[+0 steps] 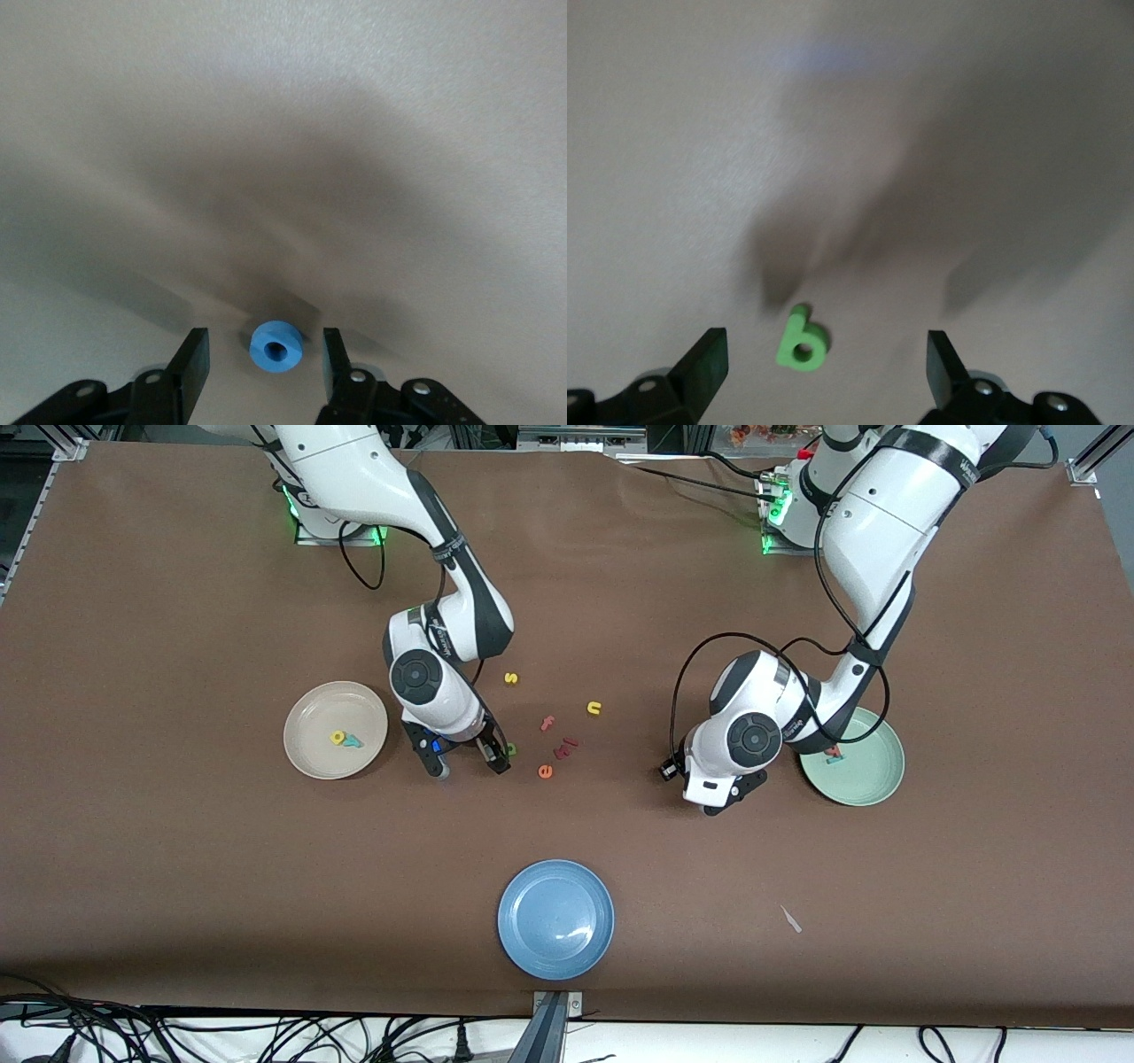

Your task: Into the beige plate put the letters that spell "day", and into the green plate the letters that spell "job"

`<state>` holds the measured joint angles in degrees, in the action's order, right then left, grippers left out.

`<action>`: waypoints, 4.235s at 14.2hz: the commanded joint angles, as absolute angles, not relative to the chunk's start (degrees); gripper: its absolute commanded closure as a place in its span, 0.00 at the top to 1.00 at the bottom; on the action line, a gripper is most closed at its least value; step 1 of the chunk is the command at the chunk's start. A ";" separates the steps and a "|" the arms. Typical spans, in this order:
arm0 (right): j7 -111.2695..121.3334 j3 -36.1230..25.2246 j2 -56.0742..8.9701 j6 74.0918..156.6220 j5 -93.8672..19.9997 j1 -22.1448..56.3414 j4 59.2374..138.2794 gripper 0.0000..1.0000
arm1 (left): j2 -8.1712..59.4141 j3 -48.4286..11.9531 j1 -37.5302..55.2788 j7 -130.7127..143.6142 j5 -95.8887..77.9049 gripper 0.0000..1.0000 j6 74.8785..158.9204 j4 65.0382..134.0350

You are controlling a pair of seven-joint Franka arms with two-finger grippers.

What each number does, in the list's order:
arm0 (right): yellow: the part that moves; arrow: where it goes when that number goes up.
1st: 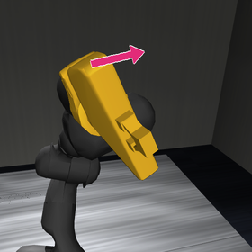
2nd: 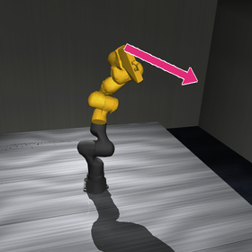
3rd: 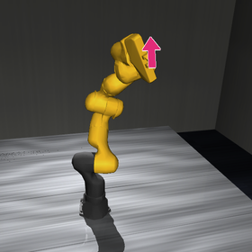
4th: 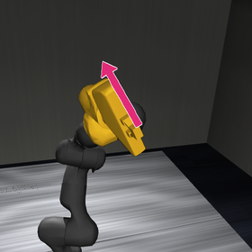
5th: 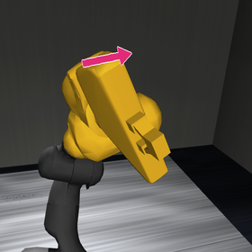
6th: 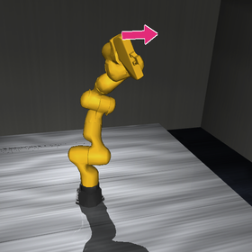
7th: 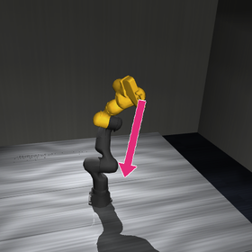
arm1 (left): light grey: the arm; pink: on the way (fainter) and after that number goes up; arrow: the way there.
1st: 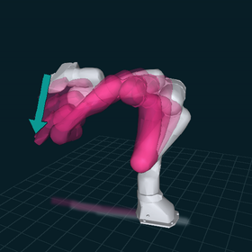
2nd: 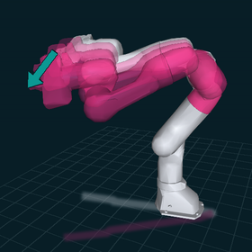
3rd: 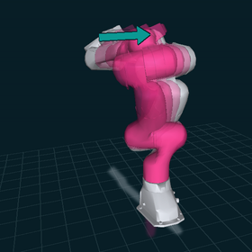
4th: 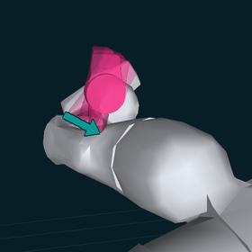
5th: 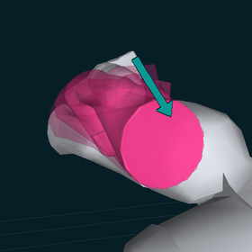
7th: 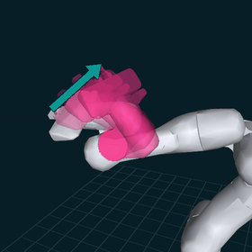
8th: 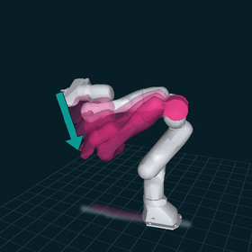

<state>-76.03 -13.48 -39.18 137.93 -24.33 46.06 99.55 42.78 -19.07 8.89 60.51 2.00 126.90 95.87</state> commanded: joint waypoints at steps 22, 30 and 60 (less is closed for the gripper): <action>-78.93 -14.06 -46.32 131.22 -16.26 48.08 89.91 0.64 | 36.04 -18.72 4.14 48.81 0.70 0.00 118.14 95.98; -77.17 -14.06 -46.67 131.48 -16.17 48.43 89.91 0.26 | 32.26 -18.72 -9.30 9.89 0.88 0.00 112.76 96.50; -8.87 -34.10 -25.13 126.87 -18.63 46.41 112.88 1.00 | 7.31 -27.62 -13.36 -1.84 0.18 1.00 77.07 79.10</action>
